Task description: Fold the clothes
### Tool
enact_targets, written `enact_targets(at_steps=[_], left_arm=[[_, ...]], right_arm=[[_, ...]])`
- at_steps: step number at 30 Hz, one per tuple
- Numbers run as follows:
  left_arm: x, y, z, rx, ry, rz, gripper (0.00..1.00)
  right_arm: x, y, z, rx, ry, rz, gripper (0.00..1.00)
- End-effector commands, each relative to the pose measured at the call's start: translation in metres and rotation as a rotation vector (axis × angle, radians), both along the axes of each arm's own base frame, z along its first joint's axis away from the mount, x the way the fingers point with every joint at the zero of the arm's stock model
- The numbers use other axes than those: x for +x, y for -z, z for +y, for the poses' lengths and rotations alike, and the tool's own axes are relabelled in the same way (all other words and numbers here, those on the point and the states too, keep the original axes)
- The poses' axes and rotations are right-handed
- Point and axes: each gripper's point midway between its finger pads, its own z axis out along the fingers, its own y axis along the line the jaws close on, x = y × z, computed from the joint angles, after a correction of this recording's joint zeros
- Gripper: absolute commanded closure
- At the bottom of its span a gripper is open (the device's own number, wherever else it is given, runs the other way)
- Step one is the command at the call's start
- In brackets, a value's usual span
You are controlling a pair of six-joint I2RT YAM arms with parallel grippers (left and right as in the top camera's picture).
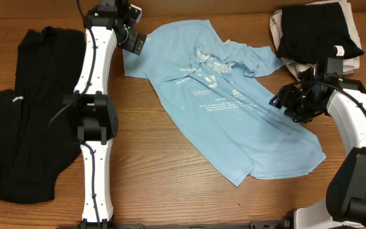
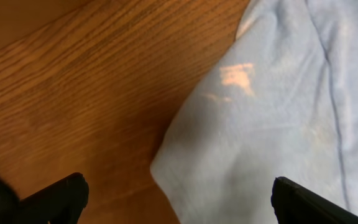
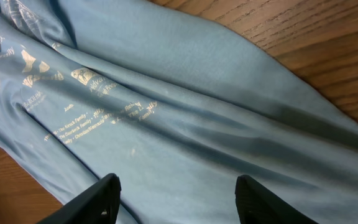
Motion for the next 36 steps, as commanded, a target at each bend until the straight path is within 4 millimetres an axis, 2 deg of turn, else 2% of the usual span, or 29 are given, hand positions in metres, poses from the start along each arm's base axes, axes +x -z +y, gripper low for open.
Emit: enact_targets(at_steps=[1,8,13,16,19,23,29,30,31,34,36], left_arm=[[0.004,0.03,0.006,0.017,0.009,0.025,0.05],[0.004,0.054,0.0,-0.002,0.032,0.051,0.1],[0.003,0.065,-0.005,-0.012,0.046,0.064,0.15],[0.002,0.066,-0.005,-0.012,0.046,0.068,0.28],[-0.001,0.067,-0.005,-0.015,0.047,0.081,0.36],[-0.013,0.072,-0.005,-0.012,0.048,0.135,0.57],[-0.017,0.074,-0.002,-0.018,0.028,0.152,0.58],[-0.017,0.074,-0.001,-0.021,0.02,0.154,0.61],[-0.017,0.074,-0.001,-0.024,0.006,0.157,0.67],[-0.019,0.075,0.007,-0.015,-0.074,0.169,0.94],[-0.022,0.076,0.019,0.01,-0.16,0.177,0.96]], right_arm=[[0.007,-0.014,-0.003,-0.026,-0.001,-0.046,0.39],[0.008,-0.015,0.0,-0.009,-0.006,-0.053,0.4],[0.009,-0.016,0.001,-0.005,-0.006,-0.059,0.4],[0.01,-0.016,0.001,-0.006,-0.007,-0.06,0.4],[0.009,-0.016,0.001,-0.005,-0.006,-0.06,0.4],[0.009,-0.016,0.001,-0.005,-0.007,-0.059,0.4],[0.009,-0.016,0.001,-0.004,-0.007,-0.059,0.4],[0.009,-0.016,0.002,0.002,-0.009,-0.06,0.4],[0.009,-0.016,0.003,0.008,-0.01,-0.061,0.41],[0.009,-0.017,0.005,0.02,-0.013,-0.063,0.4],[0.009,-0.017,0.005,0.02,-0.014,-0.06,0.41]])
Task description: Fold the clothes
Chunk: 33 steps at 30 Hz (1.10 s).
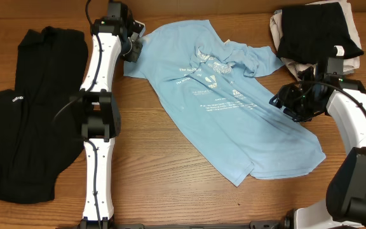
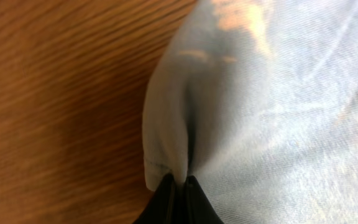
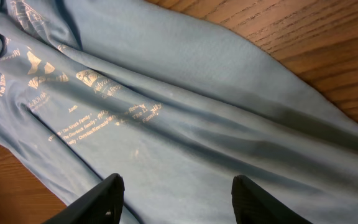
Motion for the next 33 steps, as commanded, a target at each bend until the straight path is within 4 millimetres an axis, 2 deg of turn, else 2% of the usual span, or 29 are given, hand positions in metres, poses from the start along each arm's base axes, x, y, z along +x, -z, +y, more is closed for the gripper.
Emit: enact_targets(at_steps=[1,4,7,10,17,19,22,24,28,30,33], left_arm=[[-0.008,0.013,0.03,0.052,-0.192,0.047,0.96],[-0.017,0.01,0.049,0.06,-0.303,0.076,0.96],[-0.035,0.004,0.074,0.043,-0.461,0.135,0.96],[-0.066,-0.004,0.096,0.035,-0.582,0.242,0.96],[-0.139,-0.017,0.126,0.065,-0.657,0.51,0.96],[-0.143,-0.018,0.132,0.052,-0.672,0.526,0.96],[-0.141,-0.027,0.13,-0.015,-0.67,0.515,0.96],[-0.139,-0.04,0.128,-0.05,-0.672,0.49,0.96],[-0.135,-0.082,0.13,-0.063,-0.656,0.395,0.96],[-0.134,-0.113,0.129,-0.071,-0.648,0.326,0.96],[-0.138,-0.162,0.128,-0.085,-0.644,0.217,0.96]], right_arm=[[0.006,-0.016,0.003,0.01,-0.009,-0.046,0.41],[0.005,-0.015,0.004,0.011,-0.009,-0.04,0.41],[0.003,-0.015,0.006,0.013,-0.015,-0.032,0.43],[0.002,-0.014,0.016,0.014,-0.041,-0.029,0.45],[0.002,-0.014,0.059,0.003,-0.119,-0.027,0.46],[0.0,-0.013,0.069,-0.004,-0.131,-0.018,0.46],[-0.004,-0.012,0.085,-0.006,-0.152,-0.006,0.46],[-0.001,-0.012,0.09,-0.02,-0.144,-0.016,0.45],[0.021,-0.016,0.092,-0.065,-0.119,-0.105,0.45],[0.028,-0.016,0.094,-0.074,-0.113,-0.132,0.45],[0.027,-0.015,0.095,-0.073,-0.115,-0.125,0.45]])
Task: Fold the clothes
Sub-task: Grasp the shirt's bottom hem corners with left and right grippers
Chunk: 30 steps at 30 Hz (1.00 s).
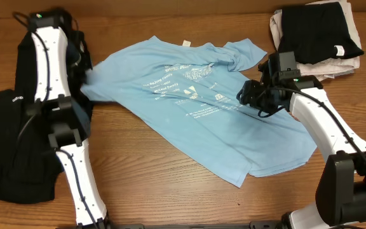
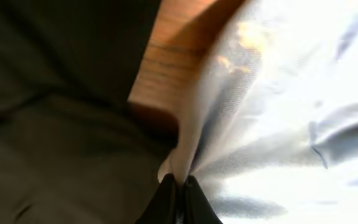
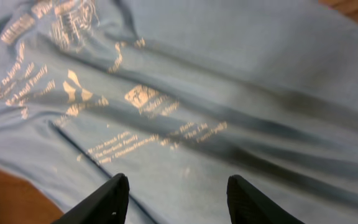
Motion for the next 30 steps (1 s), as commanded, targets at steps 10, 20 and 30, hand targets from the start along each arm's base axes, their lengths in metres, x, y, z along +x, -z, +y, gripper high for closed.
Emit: enact_targets(at_steps=[10,20,30], left_arm=[[-0.025,-0.169,-0.01,0.106,0.041,-0.358,0.96],[-0.037,-0.132,-0.014,0.102,0.054,-0.221,0.96],[-0.028,-0.127,-0.013,0.105,0.052,-0.24,0.96]], right_arm=[[-0.052,-0.01,0.005,0.015,-0.035,0.175,0.45],[-0.144,0.018,0.068,-0.062,-0.208,0.415,0.45],[-0.21,0.039,0.106,-0.275,-0.2,0.461,0.45]])
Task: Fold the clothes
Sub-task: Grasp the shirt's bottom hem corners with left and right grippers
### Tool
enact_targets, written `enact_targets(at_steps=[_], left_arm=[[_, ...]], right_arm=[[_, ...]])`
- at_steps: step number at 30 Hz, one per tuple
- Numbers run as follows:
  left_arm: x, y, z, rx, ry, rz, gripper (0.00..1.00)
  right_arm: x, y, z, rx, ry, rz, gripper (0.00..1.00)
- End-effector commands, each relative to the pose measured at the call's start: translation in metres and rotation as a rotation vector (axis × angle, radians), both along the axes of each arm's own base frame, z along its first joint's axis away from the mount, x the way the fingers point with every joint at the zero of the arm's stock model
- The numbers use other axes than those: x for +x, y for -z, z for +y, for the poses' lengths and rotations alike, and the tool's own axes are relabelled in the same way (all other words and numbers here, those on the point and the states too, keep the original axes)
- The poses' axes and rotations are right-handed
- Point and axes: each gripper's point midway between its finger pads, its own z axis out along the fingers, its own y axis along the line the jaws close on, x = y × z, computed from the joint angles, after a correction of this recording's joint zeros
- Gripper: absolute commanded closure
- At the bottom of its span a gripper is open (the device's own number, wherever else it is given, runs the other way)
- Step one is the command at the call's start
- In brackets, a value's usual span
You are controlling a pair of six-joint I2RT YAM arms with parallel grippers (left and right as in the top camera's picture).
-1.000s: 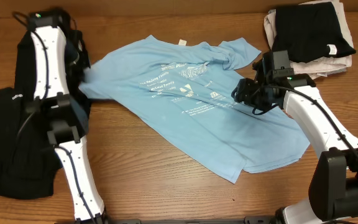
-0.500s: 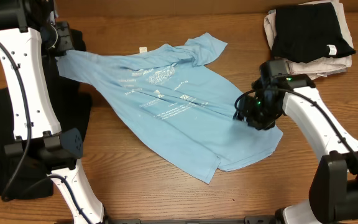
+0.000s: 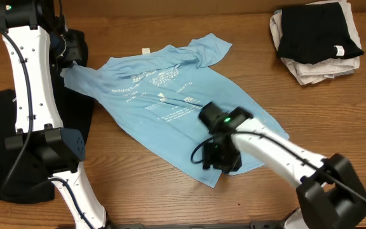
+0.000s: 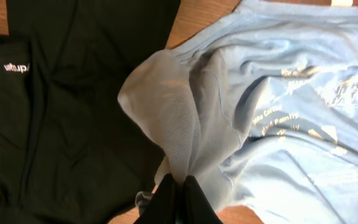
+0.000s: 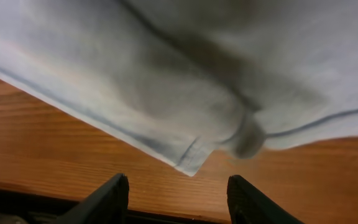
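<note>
A light blue T-shirt (image 3: 170,105) with white print lies spread across the middle of the table. My left gripper (image 3: 65,60) is shut on its left sleeve (image 4: 166,118), which hangs bunched from the gripper (image 4: 180,183) above the black garment. My right gripper (image 3: 218,159) stands open over the shirt's near bottom hem. In the right wrist view the hem corner (image 5: 191,163) lies just ahead of the gripper (image 5: 178,186), with nothing between the fingers.
A black garment (image 3: 18,127) lies along the table's left side, under the raised sleeve. A stack of folded clothes (image 3: 316,35), black on top, sits at the back right. Bare wood shows along the front edge.
My left gripper has moved further left and back with the sleeve, and the shirt has shifted left. My right gripper has gone from over the print to the shirt's near hem corner, still open.
First my left gripper was open at the sleeve's edge and my right open over the shirt's right side. Then the left was shut on the sleeve. After that the shirt lay further left, its sleeve over the black garment. Now it lies further left still.
</note>
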Motion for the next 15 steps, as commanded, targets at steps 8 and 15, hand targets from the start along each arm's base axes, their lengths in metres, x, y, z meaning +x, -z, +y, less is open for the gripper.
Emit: enact_targets(at_steps=[8,15], left_arm=[[0.006,0.001,0.0,0.018,0.015,-0.015,0.96],[0.007,0.001,0.0,0.016,0.012,-0.018,0.96]], right_arm=[[-0.027,0.008,0.004,-0.163,0.018,-0.094,0.47],[-0.034,0.027,0.0,-0.135,-0.068,-0.088,0.48]])
